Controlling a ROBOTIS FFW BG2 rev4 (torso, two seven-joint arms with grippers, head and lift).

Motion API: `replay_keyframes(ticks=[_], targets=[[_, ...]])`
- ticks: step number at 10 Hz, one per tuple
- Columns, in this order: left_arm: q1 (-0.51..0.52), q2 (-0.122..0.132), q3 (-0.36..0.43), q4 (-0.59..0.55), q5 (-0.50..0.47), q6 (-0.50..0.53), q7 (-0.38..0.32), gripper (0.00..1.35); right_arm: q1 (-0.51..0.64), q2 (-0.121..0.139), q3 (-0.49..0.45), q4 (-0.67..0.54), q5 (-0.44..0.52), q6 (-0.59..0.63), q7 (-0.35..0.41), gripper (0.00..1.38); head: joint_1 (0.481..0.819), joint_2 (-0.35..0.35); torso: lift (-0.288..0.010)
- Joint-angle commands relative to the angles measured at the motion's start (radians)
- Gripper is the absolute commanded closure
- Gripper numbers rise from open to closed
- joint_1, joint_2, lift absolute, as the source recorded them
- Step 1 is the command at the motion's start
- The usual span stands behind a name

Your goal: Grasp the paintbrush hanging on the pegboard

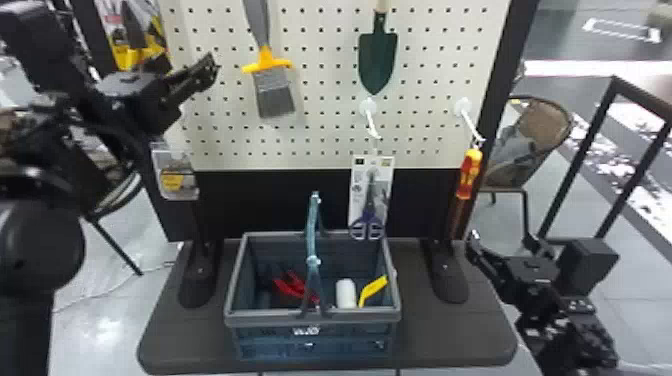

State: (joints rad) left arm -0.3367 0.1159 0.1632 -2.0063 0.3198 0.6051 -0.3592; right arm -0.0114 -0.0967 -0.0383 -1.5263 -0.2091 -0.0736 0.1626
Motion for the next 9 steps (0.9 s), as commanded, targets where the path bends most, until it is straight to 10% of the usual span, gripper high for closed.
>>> replay_keyframes(ticks=[1,9], targets=[[-0.048,0.008,-0.001,0.012,0.013,0.025,-0.012,0.45,-0.004,0.0,0.001,0.0,0.004,0.0,0.0,0.18,0.549,0.0,-0.1],[-0.242,0.036,-0.09,0.227,0.151,0.042,-0.17,0.49,-0.013,-0.002,0.001,0.0,0.01,0.0,0.0,0.18,0.549,0.0,-0.1]])
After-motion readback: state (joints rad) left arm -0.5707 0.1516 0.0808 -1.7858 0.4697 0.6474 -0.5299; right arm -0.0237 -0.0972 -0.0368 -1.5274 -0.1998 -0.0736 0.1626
